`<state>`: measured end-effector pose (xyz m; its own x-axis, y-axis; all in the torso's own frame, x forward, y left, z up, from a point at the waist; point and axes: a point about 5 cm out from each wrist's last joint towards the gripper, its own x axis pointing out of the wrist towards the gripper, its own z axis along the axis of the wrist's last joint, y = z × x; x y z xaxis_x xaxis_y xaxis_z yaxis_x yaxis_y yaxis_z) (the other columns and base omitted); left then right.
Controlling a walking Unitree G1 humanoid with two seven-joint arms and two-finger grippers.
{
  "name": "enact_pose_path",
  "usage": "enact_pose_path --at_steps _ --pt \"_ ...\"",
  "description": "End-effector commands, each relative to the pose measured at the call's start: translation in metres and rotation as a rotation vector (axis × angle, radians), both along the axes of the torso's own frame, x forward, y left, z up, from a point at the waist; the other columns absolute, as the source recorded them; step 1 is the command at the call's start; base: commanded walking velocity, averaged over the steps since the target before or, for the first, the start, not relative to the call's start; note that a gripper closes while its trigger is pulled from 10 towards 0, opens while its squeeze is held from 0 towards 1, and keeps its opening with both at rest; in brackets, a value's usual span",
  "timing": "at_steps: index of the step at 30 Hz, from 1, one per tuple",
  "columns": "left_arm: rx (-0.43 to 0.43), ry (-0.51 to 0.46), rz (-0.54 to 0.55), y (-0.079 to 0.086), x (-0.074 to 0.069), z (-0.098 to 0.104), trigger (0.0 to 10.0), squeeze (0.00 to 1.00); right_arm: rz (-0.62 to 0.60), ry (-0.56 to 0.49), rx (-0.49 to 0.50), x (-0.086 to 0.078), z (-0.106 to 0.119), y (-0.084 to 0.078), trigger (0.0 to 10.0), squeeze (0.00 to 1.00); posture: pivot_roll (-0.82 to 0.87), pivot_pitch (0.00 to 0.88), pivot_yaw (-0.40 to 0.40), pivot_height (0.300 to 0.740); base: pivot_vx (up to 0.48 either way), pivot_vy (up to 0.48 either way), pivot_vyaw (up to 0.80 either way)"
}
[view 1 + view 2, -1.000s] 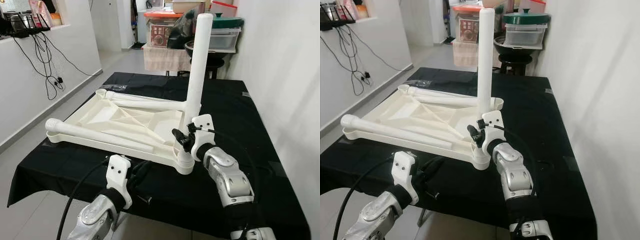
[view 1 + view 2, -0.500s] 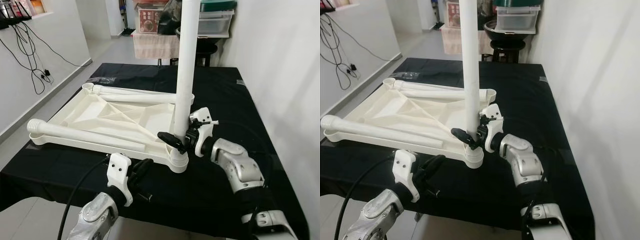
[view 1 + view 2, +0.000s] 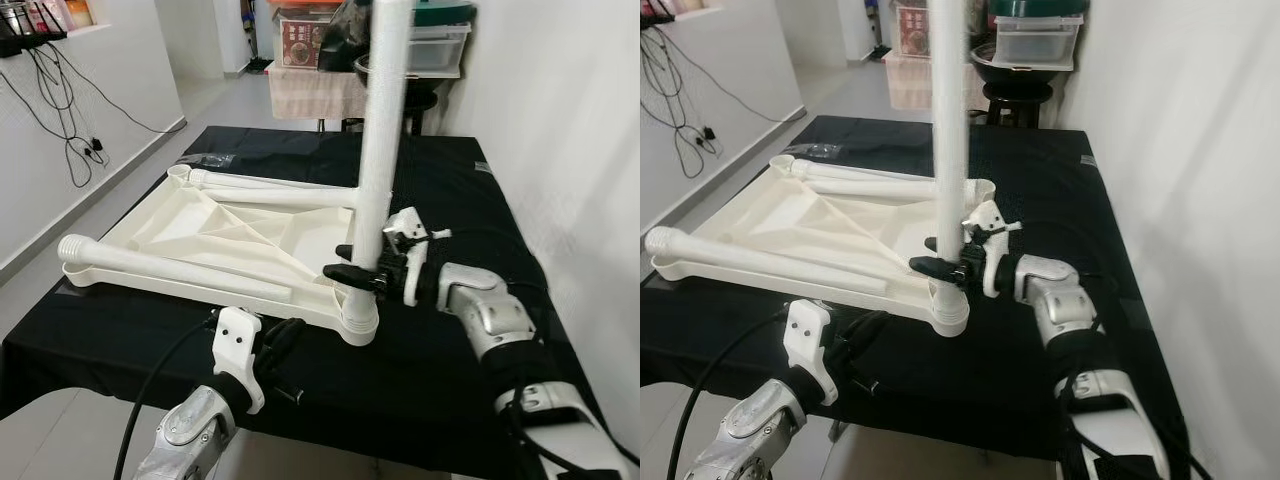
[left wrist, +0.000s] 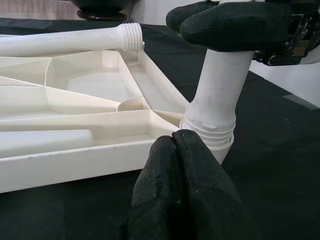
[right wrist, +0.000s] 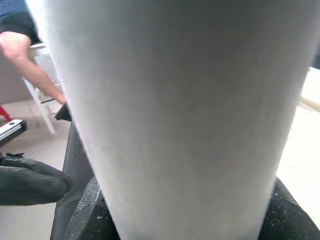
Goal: Building children table
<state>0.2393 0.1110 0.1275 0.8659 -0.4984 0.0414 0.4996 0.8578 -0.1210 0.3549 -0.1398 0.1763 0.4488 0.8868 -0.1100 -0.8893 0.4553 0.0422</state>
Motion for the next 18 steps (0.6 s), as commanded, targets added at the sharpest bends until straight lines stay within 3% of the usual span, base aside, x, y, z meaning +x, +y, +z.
enact_pose_path --at_steps 1,6,7,8,9,10,11,12,13,14,18 --pt "0.010 0.019 0.000 -0.001 0.000 -0.004 10.0 0.00 0.048 0.028 0.039 -0.002 -0.003 0.005 0.0 0.00 0.02 0.000 -0.027 0.740 0.000 0.000 0.00" --pt "0.009 0.020 -0.001 0.000 0.000 -0.003 10.0 0.00 0.031 0.033 0.039 -0.006 -0.007 0.003 0.0 0.00 0.02 0.000 -0.019 0.740 0.000 0.000 0.00" --pt "0.009 0.020 -0.002 0.000 0.000 -0.003 10.0 0.00 -0.040 0.045 0.028 -0.009 -0.014 0.004 0.0 0.00 0.01 0.000 -0.016 0.740 0.000 0.000 0.00" --pt "0.008 0.020 -0.001 0.000 -0.001 -0.003 10.0 0.00 -0.215 0.046 0.003 -0.009 -0.025 0.009 0.0 0.00 0.01 0.000 -0.021 0.740 0.000 0.000 0.00" --pt "0.008 0.020 -0.001 0.000 -0.001 -0.003 10.0 0.00 -0.215 0.046 0.003 -0.009 -0.025 0.009 0.0 0.00 0.01 0.000 -0.021 0.740 0.000 0.000 0.00" --pt "0.008 0.020 -0.001 0.001 -0.001 -0.003 10.0 0.00 -0.400 0.053 -0.003 -0.008 -0.033 0.011 0.0 0.00 0.00 0.000 -0.018 0.740 0.000 0.000 0.00" --pt "0.008 0.020 -0.001 0.001 -0.001 -0.003 10.0 0.00 -0.400 0.053 -0.003 -0.008 -0.033 0.011 0.0 0.00 0.00 0.000 -0.018 0.740 0.000 0.000 0.00" --pt "0.007 0.020 0.001 0.002 -0.001 -0.003 10.0 0.00 -0.637 0.151 -0.035 -0.019 -0.060 0.013 0.0 0.00 -0.01 0.000 -0.006 0.740 0.000 0.000 0.00" --pt "0.007 0.020 0.001 0.002 -0.001 -0.003 10.0 0.00 -0.637 0.151 -0.035 -0.019 -0.060 0.013 0.0 0.00 -0.01 0.000 -0.006 0.740 0.000 0.000 0.00" --pt "0.007 0.020 0.002 0.003 -0.001 -0.002 10.0 0.00 -0.716 0.127 -0.067 -0.027 -0.068 0.017 0.0 0.00 -0.01 0.000 -0.006 0.740 0.000 0.000 0.00" --pt "0.003 0.023 0.003 0.004 0.001 -0.003 10.0 0.00 -0.768 0.134 -0.087 -0.021 -0.070 0.011 0.0 0.00 -0.03 0.000 0.010 0.740 0.000 0.000 0.00"
